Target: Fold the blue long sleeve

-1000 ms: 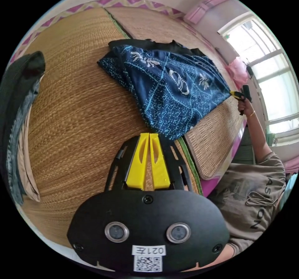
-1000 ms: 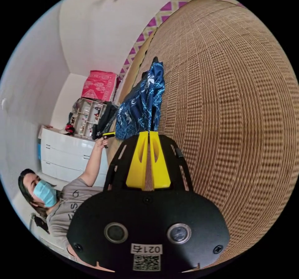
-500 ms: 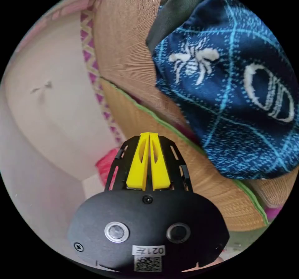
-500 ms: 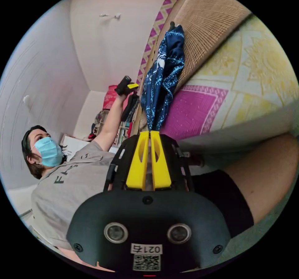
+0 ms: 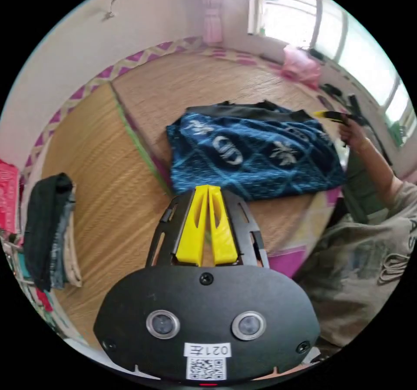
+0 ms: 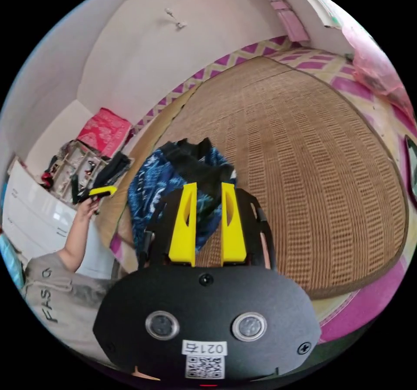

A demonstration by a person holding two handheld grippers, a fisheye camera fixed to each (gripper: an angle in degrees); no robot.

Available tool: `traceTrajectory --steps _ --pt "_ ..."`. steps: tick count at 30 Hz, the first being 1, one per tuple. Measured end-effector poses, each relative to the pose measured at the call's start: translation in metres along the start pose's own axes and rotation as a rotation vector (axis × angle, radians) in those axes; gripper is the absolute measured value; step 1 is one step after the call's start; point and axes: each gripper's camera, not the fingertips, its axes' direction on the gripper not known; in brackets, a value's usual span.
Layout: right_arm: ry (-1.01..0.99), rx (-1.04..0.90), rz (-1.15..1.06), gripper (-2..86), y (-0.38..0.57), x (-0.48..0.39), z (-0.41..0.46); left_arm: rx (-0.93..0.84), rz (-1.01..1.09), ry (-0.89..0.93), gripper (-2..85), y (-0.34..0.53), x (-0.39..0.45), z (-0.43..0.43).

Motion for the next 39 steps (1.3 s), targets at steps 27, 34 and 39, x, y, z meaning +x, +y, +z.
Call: traceTrajectory --steps 27,34,39 --pt "-0.294 -0.316 0.136 10.3 -0.043 0.127 0.112 0.145 -0.564 1.074 9.6 0.255 0.103 0.304" --pt "-0.377 -0.370 0.169 7.7 -0.053 0.131 0.166 0.212 -0.630 1.085 7.0 0.287 0.109 0.353" --pt "-0.399 -0.402 0.173 3.8 -0.058 0.131 0.186 0.176 -0.654 1.144 -0.1 0.321 0.120 0.392"
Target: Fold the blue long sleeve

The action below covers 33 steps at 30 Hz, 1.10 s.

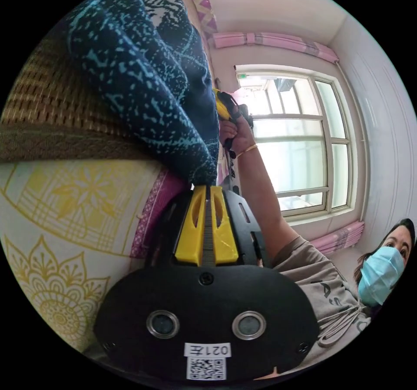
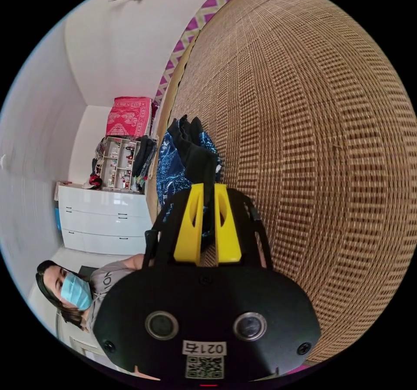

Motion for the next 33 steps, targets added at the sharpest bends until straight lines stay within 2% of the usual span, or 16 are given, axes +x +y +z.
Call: traceTrajectory --steps 7,11,16,19,21,24,26,29,33 --pt "-0.051 -0.014 -0.121 2.5 -0.014 -0.070 -0.001 0.051 0.103 0.146 -1.0 0.022 0.004 -0.050" --pt "-0.092 -0.010 -0.190 3.0 -0.050 -0.137 0.020 0.173 0.149 0.224 -1.0 0.015 0.016 -0.133" --pt "-0.082 -0.049 -0.217 4.9 -0.153 -0.237 0.135 0.367 0.118 0.269 -1.0 -0.002 -0.010 -0.260" --pt "-0.039 -0.105 -0.191 5.6 -0.218 -0.267 0.226 0.517 0.044 0.230 -1.0 -0.010 -0.054 -0.339" --pt "-0.030 -0.120 -0.161 5.9 -0.251 -0.269 0.279 0.648 -0.043 0.246 -1.0 -0.018 -0.117 -0.386" --pt "-0.036 -0.128 -0.110 5.8 -0.288 -0.254 0.356 0.763 -0.184 0.273 -1.0 -0.013 -0.198 -0.414" --pt "-0.004 -0.136 -0.066 6.1 -0.296 -0.238 0.389 0.765 -0.256 0.244 -1.0 0.001 -0.220 -0.415" --pt "-0.018 -0.108 -0.109 7.2 -0.291 -0.239 0.393 0.759 -0.202 0.218 -1.0 0.033 -0.211 -0.412" --pt "-0.010 -0.092 -0.344 6.4 -0.244 -0.299 0.362 0.745 -0.020 0.087 -0.9 0.027 -0.156 -0.403"
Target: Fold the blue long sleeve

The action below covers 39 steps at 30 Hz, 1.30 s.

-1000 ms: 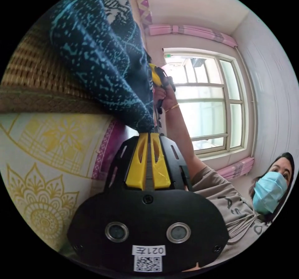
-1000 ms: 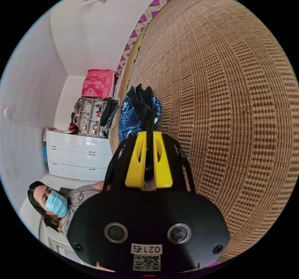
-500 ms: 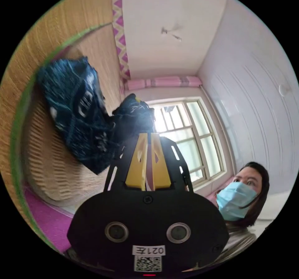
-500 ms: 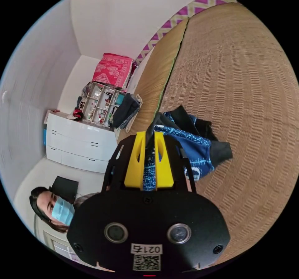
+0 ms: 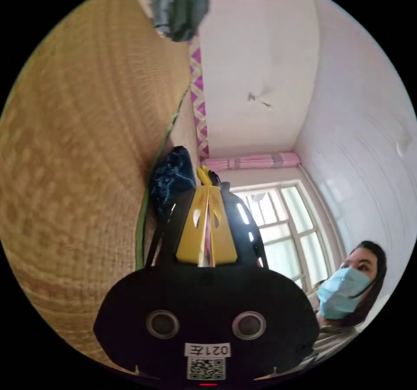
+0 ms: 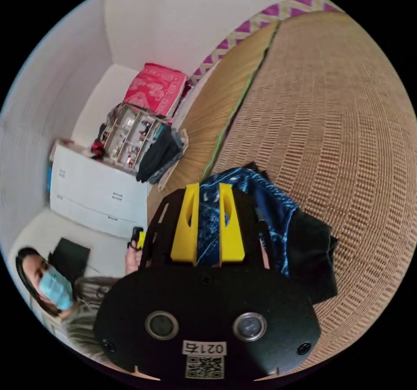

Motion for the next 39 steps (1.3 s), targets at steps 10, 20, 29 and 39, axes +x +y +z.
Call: traceTrajectory --steps 10,20,29,39 --pt "0.550 -0.258 -0.445 -0.8 0.124 -0.136 0.124 -0.457 0.176 -0.373 -0.9 -0.027 -0.036 0.245" --pt "0.550 0.016 -0.269 -0.5 0.162 -0.100 -0.008 -0.419 0.266 -0.492 -0.9 0.018 -0.029 0.227" --pt "0.295 0.248 0.031 8.5 0.222 -0.007 -0.113 -0.323 0.170 -0.161 -0.9 0.045 -0.015 0.187" --pt "-0.074 0.252 0.408 13.2 0.260 0.109 -0.111 -0.252 0.056 -0.084 -0.9 0.125 -0.031 0.088"
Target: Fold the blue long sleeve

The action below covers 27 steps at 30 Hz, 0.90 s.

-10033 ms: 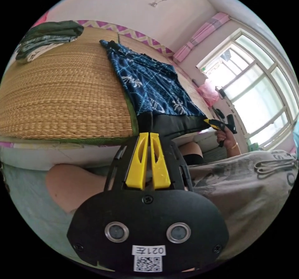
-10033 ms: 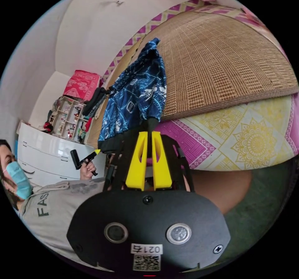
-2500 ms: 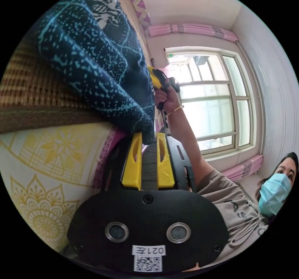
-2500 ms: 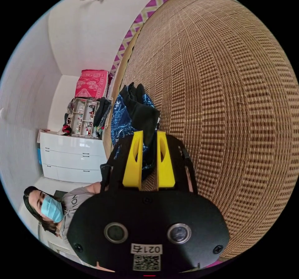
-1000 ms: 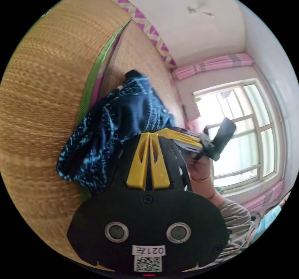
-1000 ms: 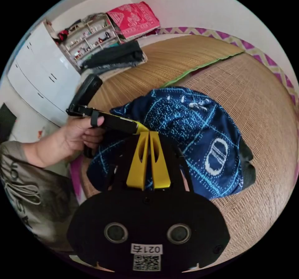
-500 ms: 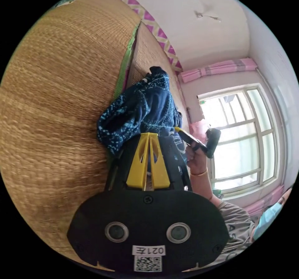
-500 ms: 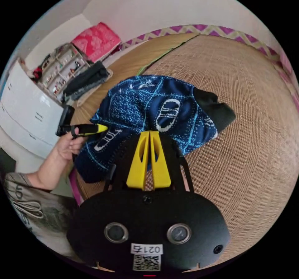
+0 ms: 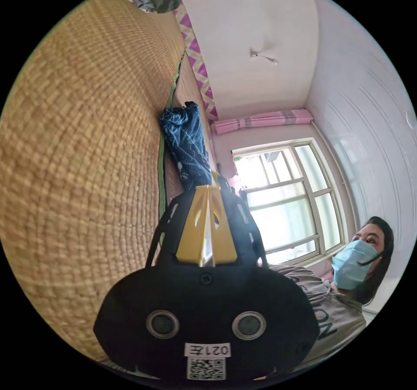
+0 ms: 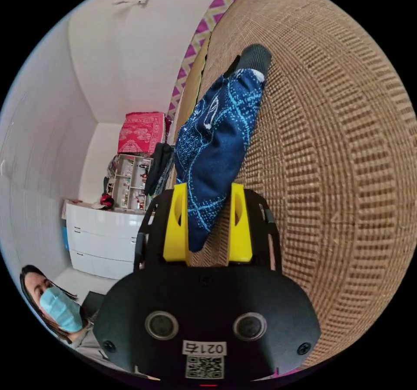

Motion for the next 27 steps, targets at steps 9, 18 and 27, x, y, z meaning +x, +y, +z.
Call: traceTrajectory --steps 9,18,27 --pt "0.015 -0.068 -0.013 6.7 -0.103 -0.007 -0.028 -0.037 0.036 0.009 -0.9 0.007 0.036 0.020" --pt "0.322 -0.029 -0.145 6.0 -0.286 -0.059 -0.219 -0.319 0.091 -0.234 -1.0 -0.038 0.055 0.169" --pt "0.704 0.161 -0.120 6.5 -0.435 -0.088 -0.424 -0.273 0.168 -0.412 -0.9 -0.036 0.096 0.195"
